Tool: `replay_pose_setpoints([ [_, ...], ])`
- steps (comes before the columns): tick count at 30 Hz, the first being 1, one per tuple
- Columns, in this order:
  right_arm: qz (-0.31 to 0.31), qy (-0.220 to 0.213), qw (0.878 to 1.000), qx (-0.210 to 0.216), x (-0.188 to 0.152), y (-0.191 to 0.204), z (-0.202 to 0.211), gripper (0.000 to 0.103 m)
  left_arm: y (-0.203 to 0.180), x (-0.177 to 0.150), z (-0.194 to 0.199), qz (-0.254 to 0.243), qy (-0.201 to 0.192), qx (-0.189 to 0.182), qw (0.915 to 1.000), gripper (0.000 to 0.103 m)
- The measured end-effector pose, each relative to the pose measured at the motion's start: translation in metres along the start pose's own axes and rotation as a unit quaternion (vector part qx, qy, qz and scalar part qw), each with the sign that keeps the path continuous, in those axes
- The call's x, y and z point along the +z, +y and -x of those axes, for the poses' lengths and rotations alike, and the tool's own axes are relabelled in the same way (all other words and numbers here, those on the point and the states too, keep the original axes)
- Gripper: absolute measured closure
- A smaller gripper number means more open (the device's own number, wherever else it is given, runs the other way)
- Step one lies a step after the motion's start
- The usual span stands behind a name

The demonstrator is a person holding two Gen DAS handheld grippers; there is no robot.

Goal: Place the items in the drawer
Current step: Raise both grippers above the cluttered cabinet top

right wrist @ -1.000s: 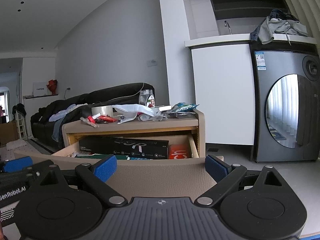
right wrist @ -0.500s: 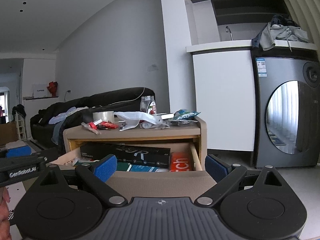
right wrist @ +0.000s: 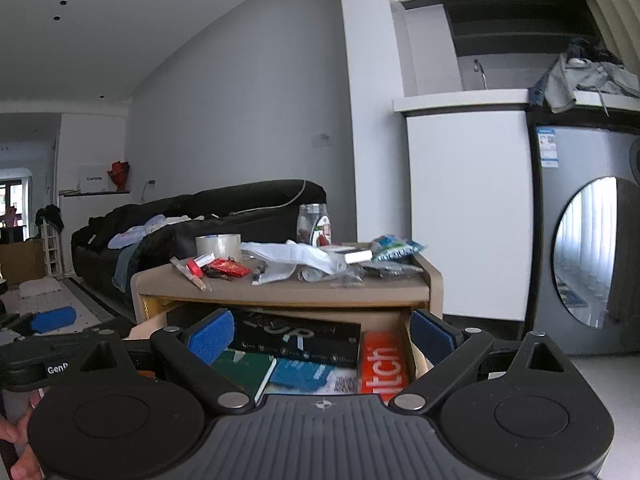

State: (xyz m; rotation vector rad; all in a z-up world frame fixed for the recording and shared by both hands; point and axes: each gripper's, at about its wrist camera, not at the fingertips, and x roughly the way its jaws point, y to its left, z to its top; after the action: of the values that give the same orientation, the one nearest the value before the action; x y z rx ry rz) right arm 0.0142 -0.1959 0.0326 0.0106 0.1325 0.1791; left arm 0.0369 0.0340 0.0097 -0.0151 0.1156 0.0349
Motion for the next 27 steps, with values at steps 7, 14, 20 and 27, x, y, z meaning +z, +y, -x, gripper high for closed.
replay_pose_setpoints([
  [7,0.006,-0.015,1.000,0.027,0.016,0.000,-0.015,0.010,0.004,-0.001,-0.018,-0.001,0.005,-0.007,1.0000,0.020],
  [14,0.010,0.002,0.999,0.052,0.027,0.008,-0.038,0.010,0.006,0.007,-0.025,-0.009,-0.004,-0.012,0.9999,0.011],
  [20,0.028,0.006,0.997,0.074,0.039,0.019,-0.049,0.012,0.012,0.022,-0.023,0.003,-0.021,-0.022,0.9995,0.009],
  [27,0.029,0.007,0.996,0.084,0.047,0.023,-0.058,0.012,0.017,0.056,-0.029,-0.005,-0.028,-0.029,0.9992,0.001],
])
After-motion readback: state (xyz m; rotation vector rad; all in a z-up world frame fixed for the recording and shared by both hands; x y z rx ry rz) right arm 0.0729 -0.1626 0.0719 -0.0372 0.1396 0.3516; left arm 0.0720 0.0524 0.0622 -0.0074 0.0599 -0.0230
